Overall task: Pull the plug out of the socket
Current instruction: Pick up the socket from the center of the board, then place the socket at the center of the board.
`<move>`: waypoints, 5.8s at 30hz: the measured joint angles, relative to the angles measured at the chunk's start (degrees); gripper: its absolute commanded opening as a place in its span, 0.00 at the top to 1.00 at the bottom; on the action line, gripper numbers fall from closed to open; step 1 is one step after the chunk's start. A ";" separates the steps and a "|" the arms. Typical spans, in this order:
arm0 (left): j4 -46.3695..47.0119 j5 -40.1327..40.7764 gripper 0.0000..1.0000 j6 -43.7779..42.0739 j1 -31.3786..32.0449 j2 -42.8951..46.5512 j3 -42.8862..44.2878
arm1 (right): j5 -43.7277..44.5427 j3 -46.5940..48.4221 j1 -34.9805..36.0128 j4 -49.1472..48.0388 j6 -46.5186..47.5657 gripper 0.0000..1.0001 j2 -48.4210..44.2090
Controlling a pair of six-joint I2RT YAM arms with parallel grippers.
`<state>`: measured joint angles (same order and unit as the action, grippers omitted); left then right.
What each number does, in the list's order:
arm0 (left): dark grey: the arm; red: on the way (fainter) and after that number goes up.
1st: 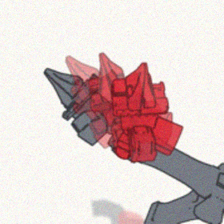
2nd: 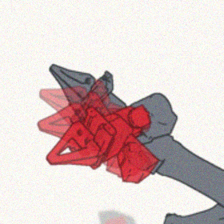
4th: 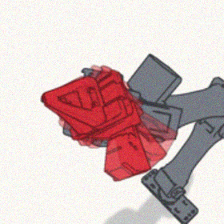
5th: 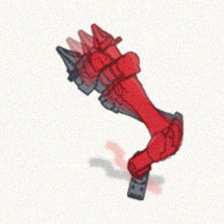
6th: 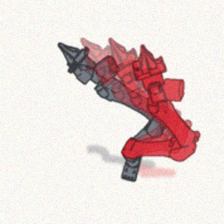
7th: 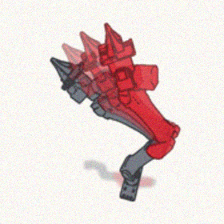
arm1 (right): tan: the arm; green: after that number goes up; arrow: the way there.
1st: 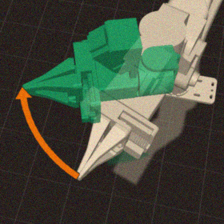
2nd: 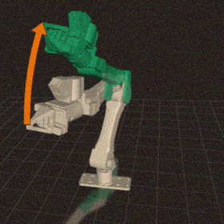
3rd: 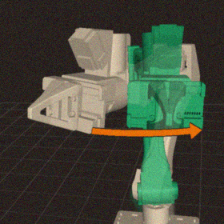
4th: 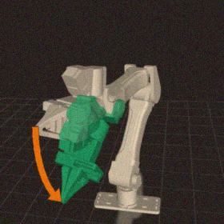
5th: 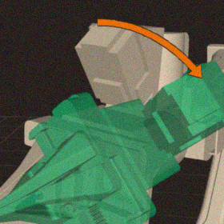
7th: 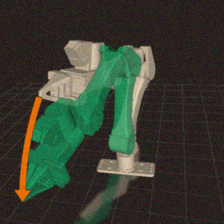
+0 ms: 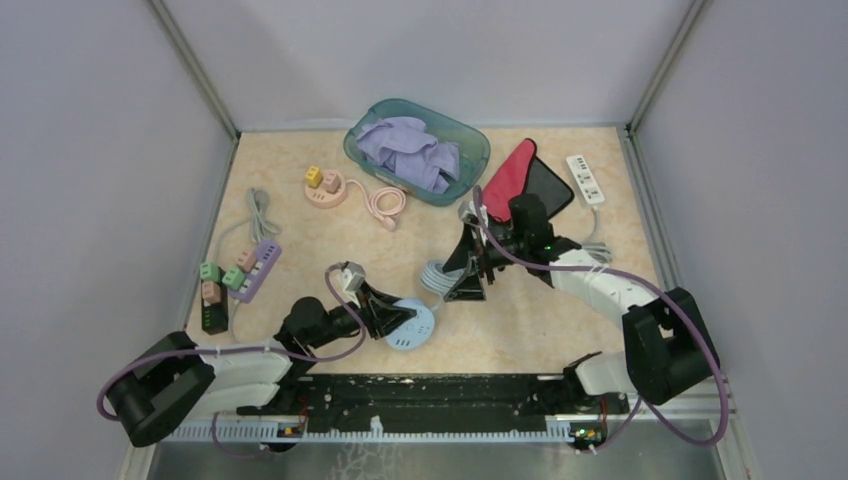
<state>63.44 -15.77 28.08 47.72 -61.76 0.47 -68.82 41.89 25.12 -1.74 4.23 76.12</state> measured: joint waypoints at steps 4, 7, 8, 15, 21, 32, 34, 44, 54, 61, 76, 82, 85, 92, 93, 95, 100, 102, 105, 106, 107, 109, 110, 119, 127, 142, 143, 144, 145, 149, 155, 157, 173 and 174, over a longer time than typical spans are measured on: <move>0.02 -2.16 1.00 -0.92 0.00 -0.72 0.04 | 1.11 0.26 2.21 3.28 3.23 0.01 0.74; 0.15 -3.78 1.00 -1.18 0.00 -1.49 0.33 | 2.36 0.37 4.63 5.53 5.95 0.02 1.70; 0.35 -4.31 1.00 -1.25 0.00 -1.77 0.48 | 2.84 0.57 5.64 6.64 7.06 0.02 2.14; 0.90 -8.41 1.00 -2.23 0.00 -3.61 3.19 | 7.65 1.42 12.31 10.64 13.77 0.07 3.32; 1.90 -10.99 1.00 -2.23 0.00 -4.87 4.63 | 10.51 2.19 15.02 12.68 17.86 0.24 5.09; 3.85 -10.95 0.68 -2.36 -0.09 -5.18 4.70 | 11.06 4.94 17.25 17.75 21.49 0.92 6.82; 4.04 -10.03 0.41 -2.08 -0.09 -4.59 4.52 | 11.02 5.79 17.22 19.08 21.99 0.99 6.82; 3.91 0.81 0.10 3.17 -0.09 11.82 2.80 | 8.04 9.88 13.38 28.13 28.30 1.00 6.99; -15.15 11.61 0.03 3.21 -0.09 32.85 0.31 | 1.57 10.88 -2.03 31.01 26.80 1.00 -0.81; -23.17 16.26 0.00 3.39 -0.09 39.56 0.00 | -4.61 11.08 -20.28 29.94 17.88 1.00 -9.51; -30.64 17.90 0.00 2.54 -0.09 40.89 0.00 | -5.11 24.92 -50.42 16.52 -3.69 1.00 -2.49; -31.54 17.86 0.00 3.30 -0.11 41.46 0.00 | 1.09 30.14 -50.40 15.13 -6.49 1.00 3.19; -32.06 17.66 0.00 3.69 -0.11 41.55 0.00 | 3.93 30.23 -50.40 12.98 -9.31 1.00 6.23; -33.07 17.57 0.00 4.50 -0.11 41.66 0.00 | 10.27 31.76 -49.18 14.25 -10.45 1.00 12.96; -33.09 17.55 0.00 4.59 -0.11 41.68 0.00 | 11.10 32.06 -48.81 14.71 -10.27 1.00 13.62; -33.16 17.51 0.00 4.87 -0.11 41.70 0.00 | 12.46 32.52 -48.02 15.08 -9.84 1.00 14.95; -34.21 17.49 0.00 5.42 -0.11 42.10 0.00 | 14.88 34.49 -45.83 15.76 -8.87 1.00 19.76; -34.62 17.51 0.00 5.62 -0.11 42.38 0.00 | 15.28 36.33 -45.05 16.28 -8.74 1.00 23.26; -35.43 17.51 0.00 5.86 -0.11 42.75 0.00 | 16.24 40.68 -44.04 18.56 -8.09 1.00 30.12; -35.60 17.51 0.00 5.99 -0.11 42.82 0.00 | 16.52 42.53 -43.76 19.50 -7.85 1.00 32.52; -35.74 17.49 0.00 6.10 -0.11 42.93 0.00 | 16.72 44.52 -43.54 20.39 -7.67 1.00 34.77; -36.13 17.49 0.00 6.40 -0.11 43.08 0.00 | 17.05 47.82 -43.23 21.90 -7.30 1.00 38.23; -36.28 17.49 0.00 6.45 -0.11 43.12 0.00 | 17.20 48.74 -43.23 22.23 -7.19 0.99 39.28; -36.68 17.55 0.00 6.97 -0.11 43.19 0.00 | 18.12 53.46 -42.84 24.46 -6.71 0.91 46.38; -36.98 17.57 0.00 7.28 -0.11 43.19 0.00 | 20.09 55.78 -41.81 27.12 -5.42 0.71 51.06; -42.95 17.53 0.00 7.04 -0.11 43.19 2.95 | 32.00 61.07 -41.05 37.42 3.63 0.51 50.42; -43.45 17.55 0.00 6.93 -0.11 43.19 3.48 | 32.79 61.07 -41.07 37.68 4.24 0.51 50.03; -43.98 17.59 0.00 6.82 -0.11 43.19 3.98 | 33.44 61.07 -41.13 38.07 4.83 0.51 49.57; -44.78 17.70 0.00 6.67 -0.11 43.15 4.68 | 34.07 61.07 -41.16 38.45 5.49 0.51 48.89; -49.07 18.62 0.00 5.38 -0.11 42.49 8.48 | 35.95 61.09 -41.16 39.60 7.72 0.51 45.44; -55.43 21.64 0.00 1.46 -0.11 38.45 16.17 | 32.85 55.98 -41.16 37.92 9.22 0.53 32.30; -57.57 22.69 0.00 -0.44 -0.11 35.32 19.41 | 29.70 52.06 -41.16 36.15 9.05 0.53 25.55; -70.20 22.56 0.00 -13.33 -11.04 16.15 43.08 | 0.72 7.61 -40.89 -18.49 -26.23 0.45 -8.85; -70.25 21.51 0.00 -13.35 -13.05 15.67 43.47 | 0.24 5.29 -40.52 -22.80 -28.92 0.44 -9.14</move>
<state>-6.81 5.74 14.72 34.68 -46.09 43.94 -68.58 47.18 -15.40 -24.53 -24.69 66.98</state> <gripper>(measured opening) 0.998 0.529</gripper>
